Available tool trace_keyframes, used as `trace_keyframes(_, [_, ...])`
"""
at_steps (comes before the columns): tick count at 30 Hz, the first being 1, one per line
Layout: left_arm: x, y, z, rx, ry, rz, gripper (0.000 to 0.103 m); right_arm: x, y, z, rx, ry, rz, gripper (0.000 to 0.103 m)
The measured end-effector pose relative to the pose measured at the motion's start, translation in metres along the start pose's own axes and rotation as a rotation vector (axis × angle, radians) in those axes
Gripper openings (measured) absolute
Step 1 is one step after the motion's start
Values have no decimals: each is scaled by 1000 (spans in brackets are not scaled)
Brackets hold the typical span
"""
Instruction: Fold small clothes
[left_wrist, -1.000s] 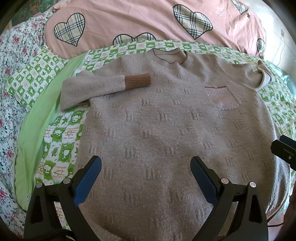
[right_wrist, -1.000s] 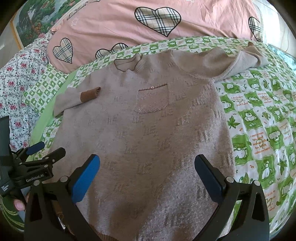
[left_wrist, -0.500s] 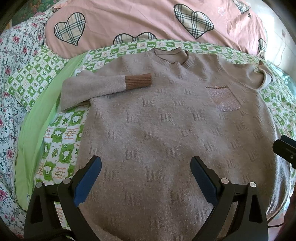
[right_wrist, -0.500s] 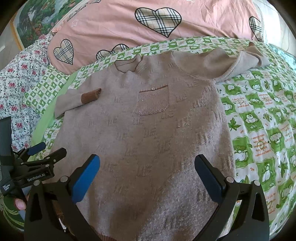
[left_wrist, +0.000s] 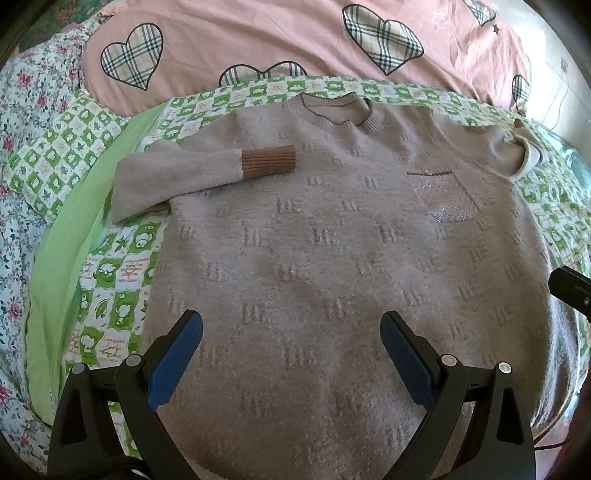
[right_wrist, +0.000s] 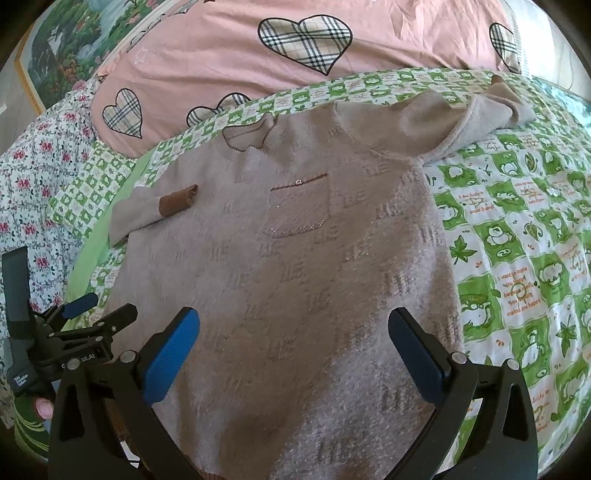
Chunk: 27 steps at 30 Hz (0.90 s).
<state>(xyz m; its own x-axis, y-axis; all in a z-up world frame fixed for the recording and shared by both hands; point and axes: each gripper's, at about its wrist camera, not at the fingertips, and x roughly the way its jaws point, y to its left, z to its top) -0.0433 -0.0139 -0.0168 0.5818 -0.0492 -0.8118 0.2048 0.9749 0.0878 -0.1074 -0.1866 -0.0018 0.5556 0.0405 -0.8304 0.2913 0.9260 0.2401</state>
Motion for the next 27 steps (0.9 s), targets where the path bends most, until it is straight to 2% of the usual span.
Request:
trace_keyframes(7, [5,-5,4,7,15,-8,97,1,-9,4,31,11,24,98])
trace_keyframes(9, [7,-6,7,9,16,-10,97,1,-14,7,38,11,27,94])
trace_keyframes(13, [10,-4,16,10,8,-7,97,-4,-29,23,67,-10,15,91])
trace_keyframes(20, [20,5,40,-17,0,-12,97,-12,-60,60,96,-62,-19,91])
trace_keyframes(25, [29,10,60,-32,-3,-13,97,-13,-102,101,131,-116,-66,91])
trace_keyframes(27, [34,12,68,-38,-4,-12,97,-11,-124,122,154,-143,-94,85])
